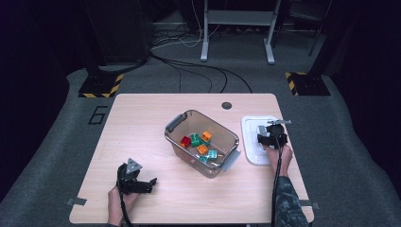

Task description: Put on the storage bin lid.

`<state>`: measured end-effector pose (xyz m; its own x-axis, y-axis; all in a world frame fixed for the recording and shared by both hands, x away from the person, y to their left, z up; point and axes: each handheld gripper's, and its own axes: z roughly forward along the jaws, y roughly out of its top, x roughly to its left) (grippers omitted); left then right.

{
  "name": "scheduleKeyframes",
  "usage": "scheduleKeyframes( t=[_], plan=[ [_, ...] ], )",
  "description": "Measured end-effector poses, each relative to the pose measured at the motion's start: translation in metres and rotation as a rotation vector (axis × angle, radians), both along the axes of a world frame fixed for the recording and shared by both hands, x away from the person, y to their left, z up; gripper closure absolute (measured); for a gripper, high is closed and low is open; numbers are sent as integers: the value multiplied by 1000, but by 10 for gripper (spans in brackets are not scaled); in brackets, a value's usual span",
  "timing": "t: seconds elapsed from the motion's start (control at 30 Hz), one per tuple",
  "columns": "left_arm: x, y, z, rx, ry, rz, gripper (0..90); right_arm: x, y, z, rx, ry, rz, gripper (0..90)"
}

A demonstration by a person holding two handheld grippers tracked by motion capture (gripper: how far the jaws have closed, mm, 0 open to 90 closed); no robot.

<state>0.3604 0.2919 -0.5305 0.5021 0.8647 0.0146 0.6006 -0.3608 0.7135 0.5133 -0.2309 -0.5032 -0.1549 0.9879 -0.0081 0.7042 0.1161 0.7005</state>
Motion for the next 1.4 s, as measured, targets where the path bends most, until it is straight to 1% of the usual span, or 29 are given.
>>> scheduleKeyframes(
  t=[0.1, 0.13, 0.17, 0.2, 0.23, 0.3, 0.4, 0.43, 0.47, 0.57, 0.67, 0.83, 0.87, 0.93, 0.97, 1.0, 1.07, 1.17, 1.23, 1.4],
  plan=[
    [0, 0, 0, 0, 0, 0, 3, 0, 2, 0, -34, -3, -4, 517],
    [0, 0, 0, -2, 0, 1, 3, 1, 3, 0, -30, 0, 6, 569],
    [0, 0, 0, -2, -1, 1, 3, 1, 3, -1, -24, 1, 3, 573],
    [0, 0, 0, -2, -1, 1, 3, 1, 4, -1, -25, 0, 10, 595],
    [0, 0, 0, -2, -1, 2, 3, 0, 4, -1, -15, 5, 11, 613],
    [0, 0, 0, -2, -1, 2, 3, 1, 3, -1, -10, 1, 23, 625],
    [0, 0, 0, 0, -2, 2, 3, 0, 0, -2, 21, 2, 24, 633],
    [0, 0, 0, 0, -2, 2, 3, 0, -1, -2, 24, 2, 29, 637],
    [0, 0, 0, 0, -2, 2, 3, 0, -1, -2, 22, 6, 30, 638],
    [0, 0, 0, 1, -2, 2, 3, 0, -2, -2, 19, -7, 34, 662],
    [0, 0, 0, 0, -2, 2, 4, 0, -3, -1, 17, -4, 54, 666],
    [0, 0, 0, 0, 1, 2, 3, -1, -7, 1, 35, 1, 79, 666],
    [0, 0, 0, 1, 1, 2, 3, -2, -8, 3, 41, 7, 84, 666],
    [0, -1, 0, -4, 0, 5, 3, -4, -10, 6, 52, 1, 91, 666],
    [0, 0, 0, 1, 1, 2, 3, -5, -10, 9, 54, 3, 96, 666],
    [0, -1, 0, -3, 0, 5, 3, -6, -10, 12, 47, -8, 108, 666],
    [0, -1, 0, -2, 0, 4, 3, -7, -11, 16, 50, -5, 124, 666],
    [0, 0, 0, 1, 1, 2, 3, -10, -11, 27, 58, -10, 139, 666],
    [0, -1, 0, -4, 0, 5, 3, -11, -12, 34, 52, -27, 158, 666],
    [0, 0, 0, 1, 1, 2, 4, -17, -11, 56, 52, -52, 176, 666]
  ],
)
